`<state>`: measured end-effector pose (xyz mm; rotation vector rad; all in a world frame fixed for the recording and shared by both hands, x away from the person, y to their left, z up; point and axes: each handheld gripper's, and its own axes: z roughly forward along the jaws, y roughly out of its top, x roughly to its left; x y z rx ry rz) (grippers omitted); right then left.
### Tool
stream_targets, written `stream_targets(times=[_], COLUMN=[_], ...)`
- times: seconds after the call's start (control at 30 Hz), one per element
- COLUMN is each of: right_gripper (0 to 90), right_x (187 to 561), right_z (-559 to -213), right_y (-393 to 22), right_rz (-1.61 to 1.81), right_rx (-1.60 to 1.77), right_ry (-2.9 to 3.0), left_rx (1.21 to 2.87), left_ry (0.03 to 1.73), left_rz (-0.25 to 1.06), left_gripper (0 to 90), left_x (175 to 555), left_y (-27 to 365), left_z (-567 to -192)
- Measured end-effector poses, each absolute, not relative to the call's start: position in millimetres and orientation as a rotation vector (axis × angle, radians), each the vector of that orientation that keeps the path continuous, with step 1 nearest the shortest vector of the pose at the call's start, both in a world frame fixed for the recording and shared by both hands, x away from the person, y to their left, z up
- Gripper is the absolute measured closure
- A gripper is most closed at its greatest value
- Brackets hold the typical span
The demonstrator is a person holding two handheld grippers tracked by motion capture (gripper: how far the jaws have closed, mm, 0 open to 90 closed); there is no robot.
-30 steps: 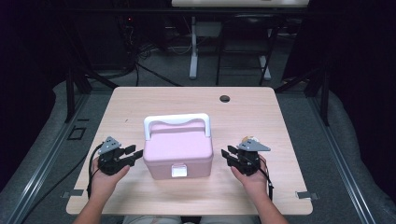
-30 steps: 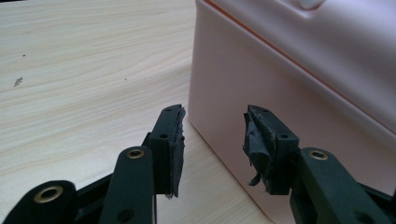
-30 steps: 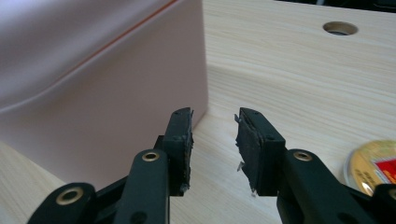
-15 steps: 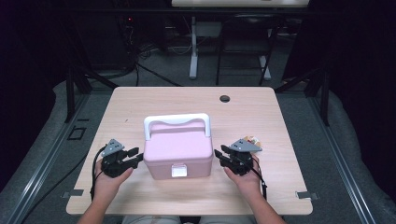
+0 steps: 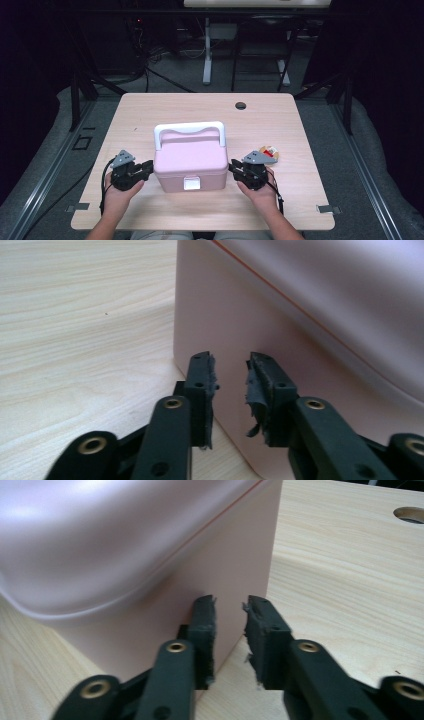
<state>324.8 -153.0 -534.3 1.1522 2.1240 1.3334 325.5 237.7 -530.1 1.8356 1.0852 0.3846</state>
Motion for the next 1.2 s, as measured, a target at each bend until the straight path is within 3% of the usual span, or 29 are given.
stream_targets(times=[0.23,0.47,1.2], right_gripper=[89.6,89.8,89.9], right_x=[320,316,284], right_z=[-531,-528,-518], right_y=[-145,-144,-153], right_rz=[1.297,1.277,1.222], right_rx=[1.134,1.118,1.081], right_ry=[2.142,2.182,2.309], left_rx=[1.855,1.889,2.022], left_ry=[1.051,1.036,0.992], left_rz=[0.351,0.361,0.312], left_gripper=[84.6,89.4,89.3], left_x=[327,325,299], left_y=[236,235,229], left_z=[-528,-525,-513])
